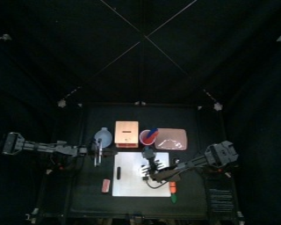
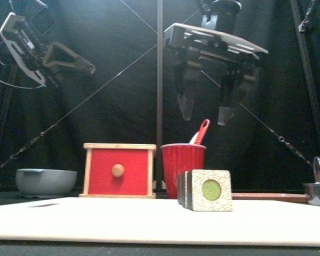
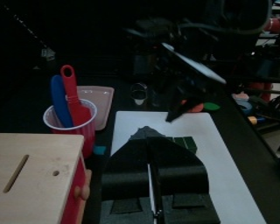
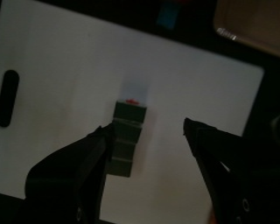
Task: Place sushi on board then cut the sushi with the knife then place the pieces on the plate
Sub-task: Pick knife at handle with right hand
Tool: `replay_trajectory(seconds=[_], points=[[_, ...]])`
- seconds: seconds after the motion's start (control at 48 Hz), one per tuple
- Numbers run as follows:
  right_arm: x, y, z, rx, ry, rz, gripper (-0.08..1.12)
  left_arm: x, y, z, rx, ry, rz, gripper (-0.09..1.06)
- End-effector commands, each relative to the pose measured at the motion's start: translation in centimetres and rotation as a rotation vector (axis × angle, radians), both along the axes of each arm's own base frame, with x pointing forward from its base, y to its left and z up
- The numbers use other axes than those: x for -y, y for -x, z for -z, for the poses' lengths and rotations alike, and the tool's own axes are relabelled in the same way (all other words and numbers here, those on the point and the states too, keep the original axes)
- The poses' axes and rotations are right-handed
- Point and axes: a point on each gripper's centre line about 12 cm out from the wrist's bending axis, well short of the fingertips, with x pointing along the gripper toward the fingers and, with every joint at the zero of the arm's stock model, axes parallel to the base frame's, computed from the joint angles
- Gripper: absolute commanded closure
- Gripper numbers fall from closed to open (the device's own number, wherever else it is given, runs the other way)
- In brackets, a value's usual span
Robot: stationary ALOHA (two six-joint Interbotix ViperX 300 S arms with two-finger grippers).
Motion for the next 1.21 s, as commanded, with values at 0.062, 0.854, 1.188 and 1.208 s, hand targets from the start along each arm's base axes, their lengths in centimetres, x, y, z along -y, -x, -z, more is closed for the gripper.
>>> replay_trajectory(seconds=[0.062, 0.854, 1.188, 1.208], points=[[4.4, 2.3, -5.8, 0.094, 0.004, -0.057, 0.11, -0.1, -0.1, -0.8, 0.028, -0.003, -0.004, 0.99], [19.6, 5.0, -7.1, 0.025, -0.375, -0.446, 0.11, -1.6, 0.4, -0.3, 0.019, 0.003, -0.068, 0.99], [20.5, 3.5, -4.3, -0.063, -0.456, -0.505, 0.11, -1.8, 0.6, 0.2, 0.005, 0.014, -0.084, 0.99], [20.5, 3.4, -4.1, -0.068, -0.461, -0.504, 0.11, -1.8, 0.7, 0.3, 0.002, 0.014, -0.084, 0.99]])
